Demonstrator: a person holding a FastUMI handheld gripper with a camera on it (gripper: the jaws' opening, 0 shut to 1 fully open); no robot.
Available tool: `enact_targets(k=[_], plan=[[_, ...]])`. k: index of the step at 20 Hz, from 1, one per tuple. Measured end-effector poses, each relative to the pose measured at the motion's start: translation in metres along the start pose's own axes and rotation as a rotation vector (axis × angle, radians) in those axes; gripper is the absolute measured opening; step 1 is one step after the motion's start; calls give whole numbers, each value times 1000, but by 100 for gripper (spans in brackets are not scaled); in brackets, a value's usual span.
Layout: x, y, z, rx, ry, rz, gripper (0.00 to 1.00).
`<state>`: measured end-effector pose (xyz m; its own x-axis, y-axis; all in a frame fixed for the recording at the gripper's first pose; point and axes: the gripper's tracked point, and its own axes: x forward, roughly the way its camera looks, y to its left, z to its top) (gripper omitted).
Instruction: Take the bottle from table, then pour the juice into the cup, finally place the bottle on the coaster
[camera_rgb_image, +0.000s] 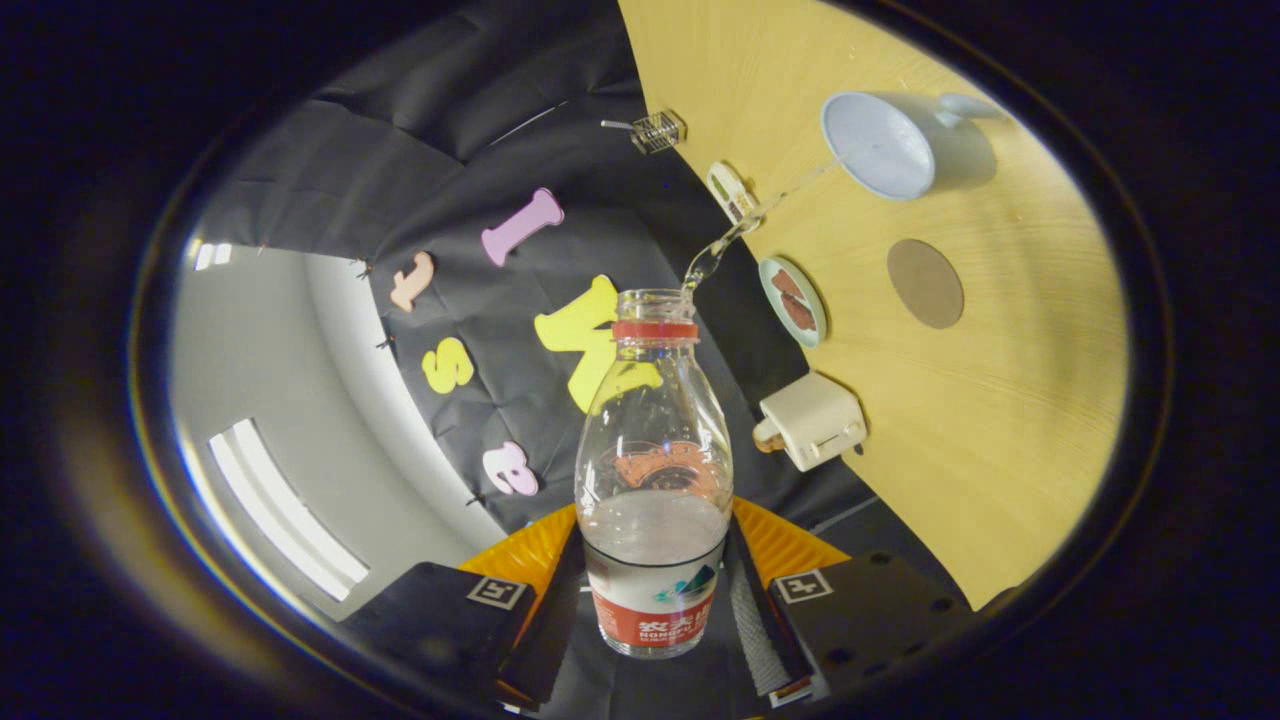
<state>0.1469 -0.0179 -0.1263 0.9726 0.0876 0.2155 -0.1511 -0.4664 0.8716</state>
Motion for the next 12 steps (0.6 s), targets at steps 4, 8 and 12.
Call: enact_targets(k=[4,8,12], plan=[[-1,1,3,14,-4,6,75],[-3,4,4,65,-10,22,75],[-5,9,18,117,-48,66,75]])
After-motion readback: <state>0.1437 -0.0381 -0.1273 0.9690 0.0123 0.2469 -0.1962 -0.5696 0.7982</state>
